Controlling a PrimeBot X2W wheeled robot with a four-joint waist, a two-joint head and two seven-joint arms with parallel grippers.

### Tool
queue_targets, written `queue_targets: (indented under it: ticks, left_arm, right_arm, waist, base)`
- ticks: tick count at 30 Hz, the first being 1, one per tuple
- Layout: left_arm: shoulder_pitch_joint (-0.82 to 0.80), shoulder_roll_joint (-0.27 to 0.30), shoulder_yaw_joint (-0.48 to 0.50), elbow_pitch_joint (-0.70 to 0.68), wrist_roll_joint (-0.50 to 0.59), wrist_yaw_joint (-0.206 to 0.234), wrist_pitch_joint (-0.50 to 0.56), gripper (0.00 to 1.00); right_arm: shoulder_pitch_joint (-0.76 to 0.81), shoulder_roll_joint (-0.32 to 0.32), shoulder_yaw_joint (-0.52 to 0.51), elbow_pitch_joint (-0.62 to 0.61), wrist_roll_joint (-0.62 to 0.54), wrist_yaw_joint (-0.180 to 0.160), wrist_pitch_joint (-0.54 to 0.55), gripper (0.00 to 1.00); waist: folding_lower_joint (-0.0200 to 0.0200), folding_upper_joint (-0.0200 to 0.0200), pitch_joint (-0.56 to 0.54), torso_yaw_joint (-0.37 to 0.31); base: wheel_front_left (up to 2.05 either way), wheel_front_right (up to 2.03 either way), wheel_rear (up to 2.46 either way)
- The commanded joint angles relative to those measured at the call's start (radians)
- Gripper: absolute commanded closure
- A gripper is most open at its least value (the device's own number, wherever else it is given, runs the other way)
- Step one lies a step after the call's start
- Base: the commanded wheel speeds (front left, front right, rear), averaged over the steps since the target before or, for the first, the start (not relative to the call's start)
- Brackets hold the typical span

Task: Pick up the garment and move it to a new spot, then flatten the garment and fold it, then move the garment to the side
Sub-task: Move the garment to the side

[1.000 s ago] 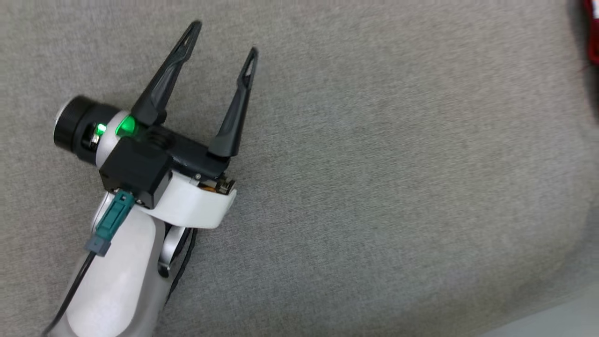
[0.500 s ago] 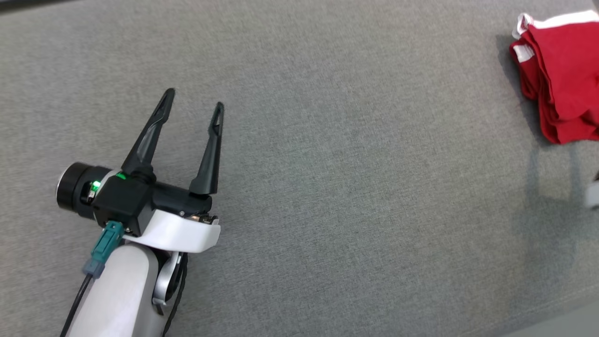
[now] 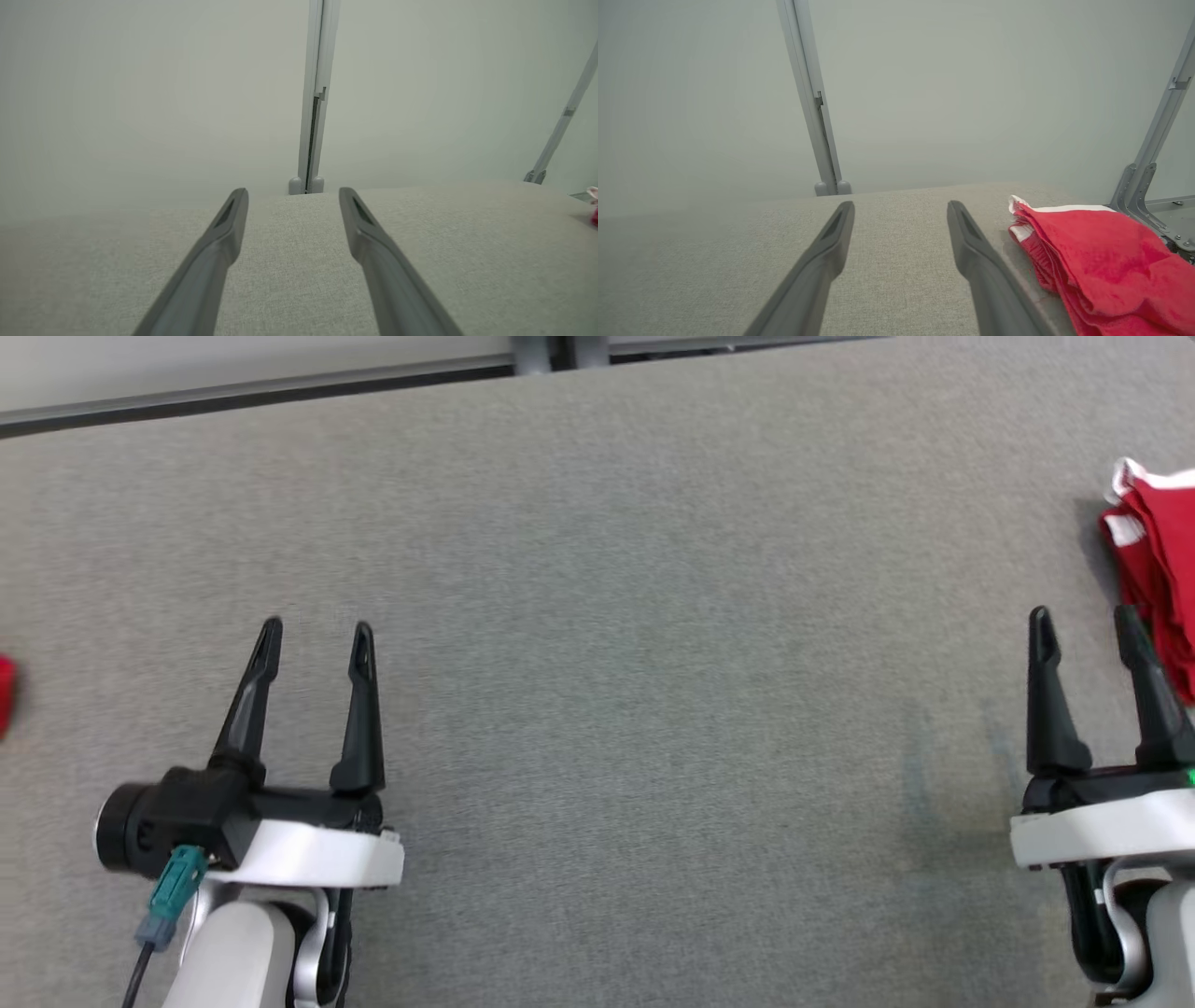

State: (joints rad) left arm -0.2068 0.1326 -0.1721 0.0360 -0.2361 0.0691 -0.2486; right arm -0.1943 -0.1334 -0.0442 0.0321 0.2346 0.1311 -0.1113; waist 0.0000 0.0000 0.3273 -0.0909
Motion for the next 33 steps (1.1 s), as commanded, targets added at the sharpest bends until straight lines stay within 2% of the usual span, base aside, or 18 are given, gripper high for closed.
queue_targets:
  ticks: [1, 6, 11, 22, 33]
  left_arm:
    - [0.017, -0.001, 0.006, 0.004, -0.003, 0.007, -0.007, 0.00]
    - [0.084, -0.003, 0.025, 0.024, -0.020, 0.021, -0.012, 0.00]
    - [0.151, 0.000, 0.029, 0.038, -0.025, 0.027, -0.013, 0.00]
    - [0.266, 0.014, 0.024, 0.035, -0.034, 0.043, 0.011, 0.00]
    - [0.319, 0.028, 0.017, 0.021, -0.046, 0.047, 0.044, 0.00]
  right_arm:
    - [0.015, -0.005, -0.002, -0.011, -0.019, -0.001, 0.005, 0.00]
    - [0.070, 0.015, 0.037, -0.044, -0.034, -0.001, 0.043, 0.00]
    - [0.123, 0.023, 0.058, -0.042, -0.035, -0.001, 0.064, 0.00]
    - [0.240, 0.033, 0.049, -0.069, -0.041, -0.001, 0.095, 0.00]
    - [0.317, 0.039, 0.040, -0.112, -0.048, -0.001, 0.123, 0.00]
  waist:
    - [0.0000, 0.0000, -0.036, 0.041]
    - [0.0000, 0.0000, -0.099, 0.095]
    - [0.0000, 0.0000, -0.164, 0.116]
    - [0.0000, 0.0000, -0.268, 0.108]
    - [0.0000, 0.0000, -0.323, 0.105]
  base:
    - [0.00, 0.00, 0.00]
    - [0.00, 0.00, 0.00]
    - [0.00, 0.00, 0.00]
    - [0.00, 0.00, 0.00]
    - [0.00, 0.00, 0.00]
